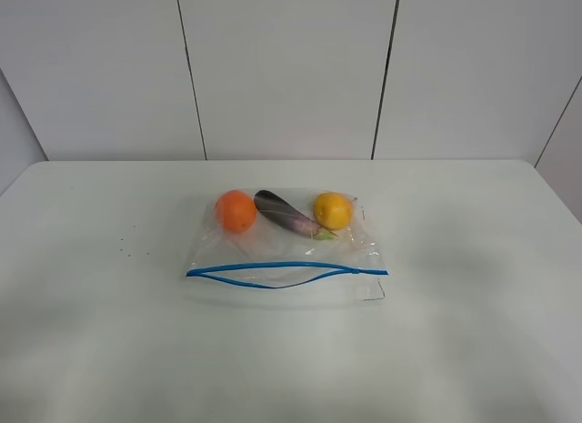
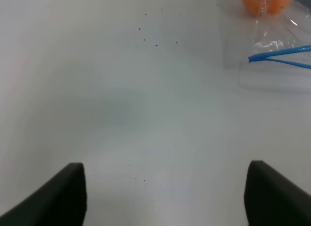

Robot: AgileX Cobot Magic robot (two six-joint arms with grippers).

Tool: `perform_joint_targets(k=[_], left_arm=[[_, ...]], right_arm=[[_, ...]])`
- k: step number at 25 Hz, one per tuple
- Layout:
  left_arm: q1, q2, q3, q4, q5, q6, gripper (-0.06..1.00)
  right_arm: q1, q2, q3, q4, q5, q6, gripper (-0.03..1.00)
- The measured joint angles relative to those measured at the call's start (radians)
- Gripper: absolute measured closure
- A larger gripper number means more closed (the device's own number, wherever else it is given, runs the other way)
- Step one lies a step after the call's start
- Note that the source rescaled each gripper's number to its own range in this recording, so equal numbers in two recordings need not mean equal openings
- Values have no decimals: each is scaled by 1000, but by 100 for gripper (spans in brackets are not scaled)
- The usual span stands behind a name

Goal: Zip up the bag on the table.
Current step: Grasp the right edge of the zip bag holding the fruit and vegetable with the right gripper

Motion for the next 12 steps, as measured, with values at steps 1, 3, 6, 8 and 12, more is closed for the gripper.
perform_joint_targets(k=[1,3,6,8,12], left_arm=[[0,0,0,0,0,0,-1],[0,0,0,0,0,0,-1],[0,0,0,0,0,0,-1],[0,0,0,0,0,0,-1],[0,0,0,0,0,0,-1]], right_arm=[[0,60,-26,0,-9,0,11],[0,182,-79,15,-26,0,7],[0,359,-164,54,-33,0,3],[0,475,-224,100,-36,0,3],[0,713,-328,222,-45,-68,3]])
